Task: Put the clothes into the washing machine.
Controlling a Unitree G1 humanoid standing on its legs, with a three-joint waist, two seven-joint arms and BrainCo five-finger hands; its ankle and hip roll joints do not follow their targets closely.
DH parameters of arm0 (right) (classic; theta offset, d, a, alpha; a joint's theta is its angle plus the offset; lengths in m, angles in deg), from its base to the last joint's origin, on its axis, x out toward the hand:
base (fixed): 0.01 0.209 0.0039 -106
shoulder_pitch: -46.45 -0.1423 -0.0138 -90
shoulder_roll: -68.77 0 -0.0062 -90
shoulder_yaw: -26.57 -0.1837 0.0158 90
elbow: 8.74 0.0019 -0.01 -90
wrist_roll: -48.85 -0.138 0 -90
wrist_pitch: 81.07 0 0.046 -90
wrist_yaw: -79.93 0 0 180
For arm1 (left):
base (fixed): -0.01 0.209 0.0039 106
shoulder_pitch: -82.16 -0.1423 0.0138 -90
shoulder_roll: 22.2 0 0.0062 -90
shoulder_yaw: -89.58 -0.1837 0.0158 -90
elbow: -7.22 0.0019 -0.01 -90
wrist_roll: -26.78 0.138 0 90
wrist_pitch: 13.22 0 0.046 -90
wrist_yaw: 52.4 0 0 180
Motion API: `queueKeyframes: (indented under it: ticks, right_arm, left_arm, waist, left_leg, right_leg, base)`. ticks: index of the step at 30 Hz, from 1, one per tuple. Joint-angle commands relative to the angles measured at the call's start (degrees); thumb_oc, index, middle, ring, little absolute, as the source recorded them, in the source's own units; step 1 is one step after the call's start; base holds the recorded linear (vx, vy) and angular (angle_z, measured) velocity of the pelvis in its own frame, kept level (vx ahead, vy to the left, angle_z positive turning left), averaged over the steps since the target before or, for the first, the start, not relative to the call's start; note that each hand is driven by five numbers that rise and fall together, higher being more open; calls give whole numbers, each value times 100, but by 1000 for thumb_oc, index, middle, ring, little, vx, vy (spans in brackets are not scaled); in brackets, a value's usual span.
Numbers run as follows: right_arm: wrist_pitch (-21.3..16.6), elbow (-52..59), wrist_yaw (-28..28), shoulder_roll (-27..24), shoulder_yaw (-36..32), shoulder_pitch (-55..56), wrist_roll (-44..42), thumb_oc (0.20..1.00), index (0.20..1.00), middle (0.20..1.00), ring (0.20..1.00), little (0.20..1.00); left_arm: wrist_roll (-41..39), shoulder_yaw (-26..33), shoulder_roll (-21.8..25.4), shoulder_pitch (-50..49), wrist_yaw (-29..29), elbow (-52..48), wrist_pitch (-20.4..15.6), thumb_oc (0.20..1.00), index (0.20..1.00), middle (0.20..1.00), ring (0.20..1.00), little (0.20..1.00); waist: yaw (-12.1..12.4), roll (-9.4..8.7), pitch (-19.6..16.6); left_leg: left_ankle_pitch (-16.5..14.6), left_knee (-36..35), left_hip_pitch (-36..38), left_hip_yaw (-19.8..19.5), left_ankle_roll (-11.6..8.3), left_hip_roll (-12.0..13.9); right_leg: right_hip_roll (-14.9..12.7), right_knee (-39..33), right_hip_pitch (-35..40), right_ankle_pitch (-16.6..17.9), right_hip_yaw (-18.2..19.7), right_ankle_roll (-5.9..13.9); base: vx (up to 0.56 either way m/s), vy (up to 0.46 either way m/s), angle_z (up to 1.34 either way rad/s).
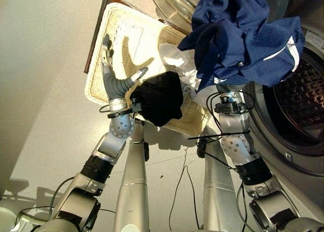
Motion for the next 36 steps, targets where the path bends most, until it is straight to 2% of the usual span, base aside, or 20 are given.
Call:
queueKeyframes:
  ticks: [1, 3, 5, 9, 14, 19, 22, 27, 29, 32, 34, 36]
  right_arm:
    - [-336, 507, -135, 34, -176, -42, -111, 200, 200, 200, 200, 200]
    - [-348, 493, -157, 29, -179, -48, -157, 200, 200, 200, 200, 200]
    - [-347, 351, -305, 7, -259, -65, -660, 200, 200, 200, 200, 200]
    - [-375, -68, -244, -78, -419, -104, -1147, 200, 200, 200, 200, 200]
    - [-524, -1638, -134, -600, -863, -167, -1845, 200, 200, 200, 200, 200]
    - [-386, -3761, -563, -1190, -1117, -531, -3169, 200, 200, 200, 200, 200]
    - [-331, -4171, -634, -1316, -1091, -641, -3344, 200, 200, 200, 200, 200]
    - [-5, -5098, -727, -1527, -1076, -942, -3740, 200, 200, 200, 200, 200]
    - [29, -5279, -635, -1522, -1090, -1005, -3829, 200, 200, 200, 200, 200]
    - [307, -5941, -206, -1657, -1237, -1253, -3983, 200, 200, 200, 200, 200]
    - [189, -6268, 359, -1893, -1324, -1477, -3934, 200, 200, 200, 200, 200]
    - [-96, -6549, 981, -2318, -1412, -1764, -3777, 200, 200, 200, 200, 200]
  left_arm:
    - [600, 259, -76, 281, -495, -58, -216, 1000, 1000, 1000, 1000, 1000]
    - [604, 256, -65, 293, -541, -26, -209, 1000, 1000, 1000, 1000, 1000]
    - [536, 274, 4, 371, -722, 343, -215, 1000, 1000, 1000, 1000, 1000]
    - [434, 252, 79, 500, -754, 883, -329, 1000, 1000, 1000, 1000, 1000]
    - [336, 108, 346, 750, -921, 1918, -371, 1000, 1000, 1000, 1000, 1000]
    - [200, -144, 517, 1166, -1049, 3015, -415, 1000, 1000, 1000, 1000, 1000]
    - [114, -215, 581, 1279, -1056, 3177, -354, 1000, 1000, 1000, 1000, 1000]
    - [-72, -365, 697, 1515, -1060, 3607, -344, 1000, 1000, 1000, 1000, 1000]
    - [-59, -374, 692, 1538, -1043, 3684, -384, 1000, 1000, 1000, 1000, 1000]
    - [-60, -389, 681, 1638, -942, 3892, -504, 1000, 1000, 1000, 1000, 1000]
    - [-84, -449, 692, 1693, -907, 3986, -551, 1000, 1000, 1000, 1000, 1000]
    - [-104, -520, 769, 1720, -863, 4025, -602, 1000, 1000, 1000, 1000, 1000]
  waist:
    - [-179, 121, -87]
    - [-181, 121, -87]
    - [-200, 122, -87]
    - [-230, 122, -87]
    - [-289, 98, -87]
    - [-321, 125, -87]
    - [-321, 133, -87]
    - [-321, 171, -87]
    - [-310, 181, -87]
    - [-277, 221, -87]
    - [-255, 241, -87]
    - [-238, 250, -87]
  left_leg:
    - [32, 278, -242, 99, 608, -568]
    - [35, 279, -244, 103, 604, -563]
    - [39, 297, -238, 118, 571, -548]
    - [31, 311, -240, 145, 539, -516]
    - [1, 330, -190, 203, 488, -454]
    - [-23, 334, -213, 257, 447, -390]
    - [-15, 318, -221, 263, 436, -378]
    - [-21, 330, -283, 255, 434, -368]
    - [-26, 338, -293, 248, 433, -370]
    - [-38, 341, -288, 258, 425, -354]
    - [-45, 361, -302, 251, 405, -331]
    - [-61, 393, -334, 224, 397, -309]
  right_leg:
    - [351, -1216, 363, 1103, -649, 78]
    - [350, -1213, 361, 1102, -651, 78]
    - [352, -1191, 366, 1094, -645, 79]
    - [355, -1159, 350, 1081, -628, 85]
    - [373, -1145, 379, 1084, -601, 96]
    - [385, -1176, 360, 1112, -585, 92]
    - [391, -1188, 349, 1122, -586, 85]
    - [414, -1164, 271, 1105, -568, 57]
    - [418, -1158, 261, 1090, -576, 44]
    - [417, -1133, 267, 1045, -595, 20]
    - [410, -1118, 265, 1031, -600, 18]
    - [408, -1110, 256, 1031, -599, 20]
  base:
    - [0, 0, 0]
    - [0, 0, 0]
    - [0, 0, 0]
    - [0, 0, 0]
    - [4, 12, -2]
    - [4, 6, -5]
    - [3, -1, -11]
    - [3, -10, -5]
    - [-3, -13, -4]
    - [-3, -7, -2]
    - [0, 0, 0]
    - [-1, -33, 0]
